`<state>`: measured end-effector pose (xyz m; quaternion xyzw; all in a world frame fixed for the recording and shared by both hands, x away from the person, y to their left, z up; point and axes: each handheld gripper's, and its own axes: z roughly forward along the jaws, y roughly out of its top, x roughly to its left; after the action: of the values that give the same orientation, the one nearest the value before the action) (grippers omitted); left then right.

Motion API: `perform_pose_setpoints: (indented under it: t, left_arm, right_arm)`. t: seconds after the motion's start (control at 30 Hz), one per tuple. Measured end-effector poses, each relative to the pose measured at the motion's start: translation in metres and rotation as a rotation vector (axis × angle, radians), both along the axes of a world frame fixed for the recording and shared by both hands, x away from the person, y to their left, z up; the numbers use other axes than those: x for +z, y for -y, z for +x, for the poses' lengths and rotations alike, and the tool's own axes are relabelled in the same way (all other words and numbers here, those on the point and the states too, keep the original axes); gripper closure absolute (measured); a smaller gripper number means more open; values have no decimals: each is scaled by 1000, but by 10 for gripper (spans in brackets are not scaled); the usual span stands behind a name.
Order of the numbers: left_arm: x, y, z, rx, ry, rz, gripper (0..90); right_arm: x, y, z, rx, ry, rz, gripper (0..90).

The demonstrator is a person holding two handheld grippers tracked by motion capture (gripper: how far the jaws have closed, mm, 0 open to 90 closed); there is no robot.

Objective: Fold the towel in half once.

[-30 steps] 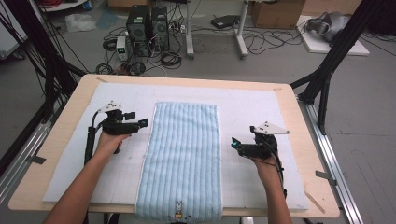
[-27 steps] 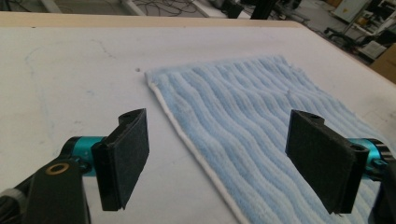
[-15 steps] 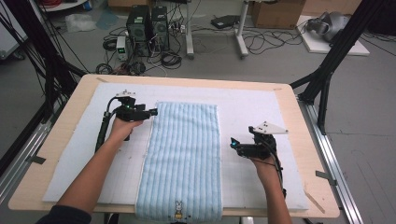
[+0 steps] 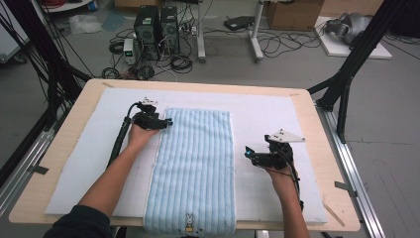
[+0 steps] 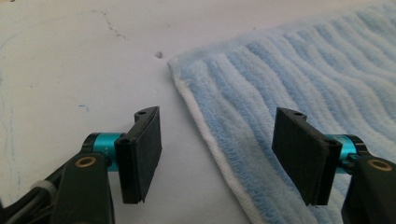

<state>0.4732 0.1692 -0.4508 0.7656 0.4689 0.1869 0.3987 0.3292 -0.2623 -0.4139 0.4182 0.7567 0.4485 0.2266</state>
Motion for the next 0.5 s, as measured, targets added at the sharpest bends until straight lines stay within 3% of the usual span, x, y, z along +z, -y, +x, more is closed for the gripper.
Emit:
perform_pose_setpoints:
  t: [0.2,0.33,0.5]
  left_arm:
    - [0,6,1,-21,22,52,396]
    - [0,12,-1,-66,49,76,560]
    - [0,10,0,-65,28,20,762]
  right_arm:
    - [-1,-2,1,4,-7,-6,115]
    - [-3,-5,2,13,-11,-14,115]
    - [-6,-10,9,22,-31,-18,115]
